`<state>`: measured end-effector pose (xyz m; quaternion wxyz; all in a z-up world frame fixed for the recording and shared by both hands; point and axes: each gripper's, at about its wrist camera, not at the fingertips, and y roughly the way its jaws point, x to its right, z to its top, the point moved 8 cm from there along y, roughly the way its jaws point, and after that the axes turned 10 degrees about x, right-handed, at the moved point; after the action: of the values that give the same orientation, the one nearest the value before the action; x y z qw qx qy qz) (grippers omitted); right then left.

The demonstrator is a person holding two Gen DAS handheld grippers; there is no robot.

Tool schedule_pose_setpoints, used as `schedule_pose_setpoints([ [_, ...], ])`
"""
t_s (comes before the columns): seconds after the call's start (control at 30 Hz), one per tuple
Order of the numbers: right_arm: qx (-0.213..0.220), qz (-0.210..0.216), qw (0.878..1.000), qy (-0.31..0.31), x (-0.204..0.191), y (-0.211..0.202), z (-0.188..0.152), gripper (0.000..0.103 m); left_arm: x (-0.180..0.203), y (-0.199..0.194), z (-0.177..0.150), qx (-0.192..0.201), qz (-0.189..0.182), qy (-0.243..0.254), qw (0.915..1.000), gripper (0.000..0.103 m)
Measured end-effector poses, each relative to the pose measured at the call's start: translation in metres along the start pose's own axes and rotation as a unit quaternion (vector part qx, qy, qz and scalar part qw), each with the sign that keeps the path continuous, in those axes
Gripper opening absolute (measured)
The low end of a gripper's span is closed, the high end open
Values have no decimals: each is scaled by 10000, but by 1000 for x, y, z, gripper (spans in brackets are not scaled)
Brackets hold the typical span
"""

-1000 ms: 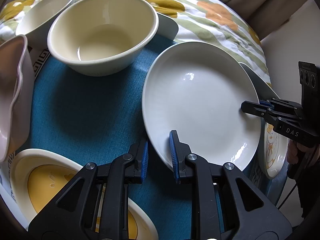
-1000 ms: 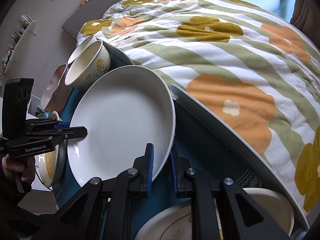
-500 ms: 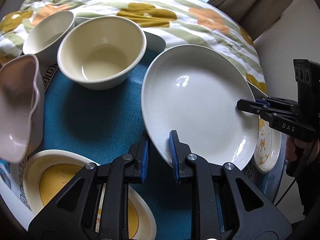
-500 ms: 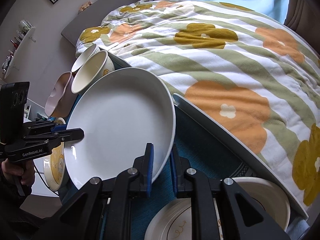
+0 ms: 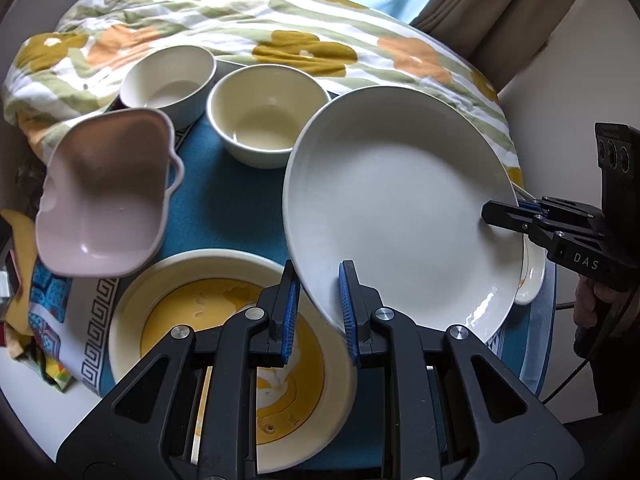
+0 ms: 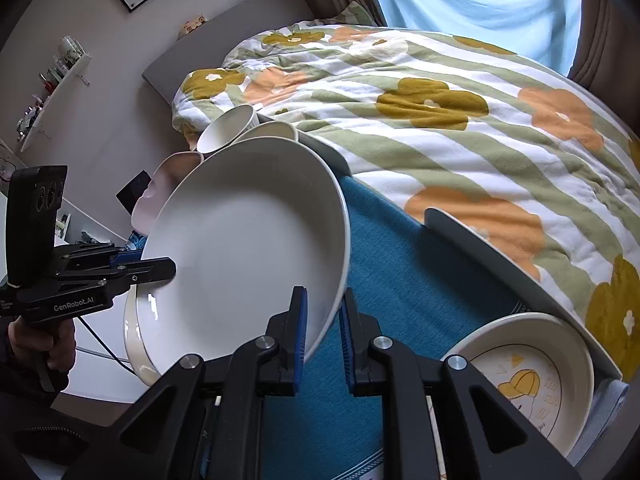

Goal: Organize plates and bowls

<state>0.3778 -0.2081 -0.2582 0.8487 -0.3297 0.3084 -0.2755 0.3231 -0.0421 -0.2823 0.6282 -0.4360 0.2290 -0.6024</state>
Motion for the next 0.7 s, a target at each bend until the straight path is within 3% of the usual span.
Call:
schedule_pose_setpoints([
  [0.4, 61, -301, 9975, 643, -93, 19, -55, 15, -77, -42, -53, -316, -252, 505, 9979, 17],
  [0.7, 69, -657, 9911, 1155, -126, 37, -98, 15, -114, -31, -91, -813, -539, 792, 9921, 17],
])
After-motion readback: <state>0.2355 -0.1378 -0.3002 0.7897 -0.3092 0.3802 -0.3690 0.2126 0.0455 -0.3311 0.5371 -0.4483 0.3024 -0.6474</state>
